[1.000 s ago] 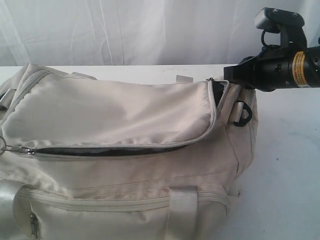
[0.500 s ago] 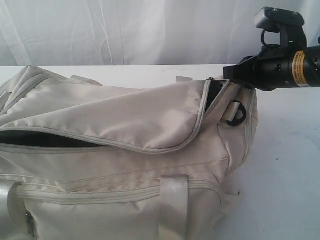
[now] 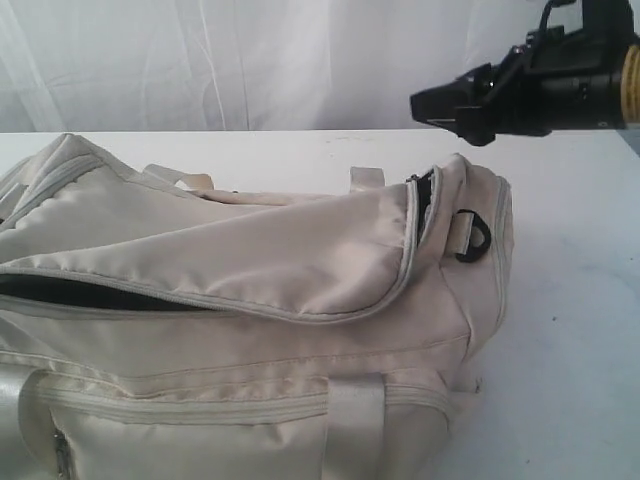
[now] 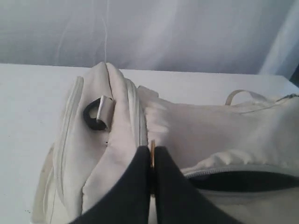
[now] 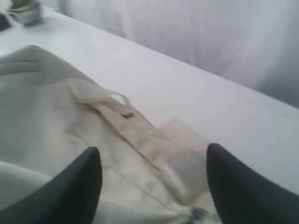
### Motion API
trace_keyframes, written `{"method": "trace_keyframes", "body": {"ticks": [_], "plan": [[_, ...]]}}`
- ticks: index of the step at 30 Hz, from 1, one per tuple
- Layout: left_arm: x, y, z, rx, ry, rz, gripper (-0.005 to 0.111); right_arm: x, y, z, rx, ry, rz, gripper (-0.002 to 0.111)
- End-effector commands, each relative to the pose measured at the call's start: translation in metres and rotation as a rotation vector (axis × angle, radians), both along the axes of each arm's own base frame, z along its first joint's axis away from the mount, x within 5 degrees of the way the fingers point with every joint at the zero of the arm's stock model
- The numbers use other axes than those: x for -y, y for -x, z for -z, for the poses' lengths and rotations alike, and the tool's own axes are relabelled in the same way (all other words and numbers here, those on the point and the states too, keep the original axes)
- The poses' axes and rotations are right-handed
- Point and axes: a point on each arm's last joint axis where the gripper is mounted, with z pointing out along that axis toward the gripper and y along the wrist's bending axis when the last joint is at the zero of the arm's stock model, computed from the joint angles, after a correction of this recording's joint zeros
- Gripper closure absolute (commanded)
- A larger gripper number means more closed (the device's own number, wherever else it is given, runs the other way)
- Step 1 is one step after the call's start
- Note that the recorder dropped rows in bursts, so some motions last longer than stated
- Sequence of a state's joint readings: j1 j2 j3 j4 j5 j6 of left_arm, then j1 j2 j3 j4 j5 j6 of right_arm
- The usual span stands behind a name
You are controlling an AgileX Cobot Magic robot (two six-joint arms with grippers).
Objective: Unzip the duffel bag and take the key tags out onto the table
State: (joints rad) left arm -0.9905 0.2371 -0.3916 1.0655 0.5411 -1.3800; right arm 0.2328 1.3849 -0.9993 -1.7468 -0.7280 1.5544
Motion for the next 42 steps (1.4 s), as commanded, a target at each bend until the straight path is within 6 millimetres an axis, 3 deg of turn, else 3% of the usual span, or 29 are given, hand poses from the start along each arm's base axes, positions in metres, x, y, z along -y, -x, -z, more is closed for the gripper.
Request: {"method": "trace_keyframes", "body": {"ticks": [1,5,9,18,24,35,42], "plan": [[0.002,0.004,0.002,-0.005,-0.124,0.076,0.107,-0.03,0.043,-0.029,0.154,-0.015,-0.31,0.047],[0.009,0.012,0.012,-0.068,-0.228,0.218,0.107,-0.07,0.08,-0.032,0.213,-0.015,-0.522,0.04],[0.016,0.019,0.017,-0.085,-0.311,0.352,0.107,-0.109,0.103,-0.025,0.276,0.027,-0.566,0.04],[0.013,0.018,0.011,-0.023,-0.393,0.361,0.107,-0.179,0.137,0.026,0.226,0.154,-0.621,0.046],[0.01,0.017,0.005,0.003,-0.411,0.339,0.107,-0.204,0.147,0.049,0.256,0.236,-0.589,0.053],[0.01,0.017,0.005,0.0,-0.416,0.336,0.107,-0.245,0.143,0.053,0.344,0.276,-0.486,0.066],[0.003,0.013,0.006,-0.023,-0.44,0.25,0.107,-0.25,0.144,0.058,0.336,0.28,-0.501,0.105]]}}
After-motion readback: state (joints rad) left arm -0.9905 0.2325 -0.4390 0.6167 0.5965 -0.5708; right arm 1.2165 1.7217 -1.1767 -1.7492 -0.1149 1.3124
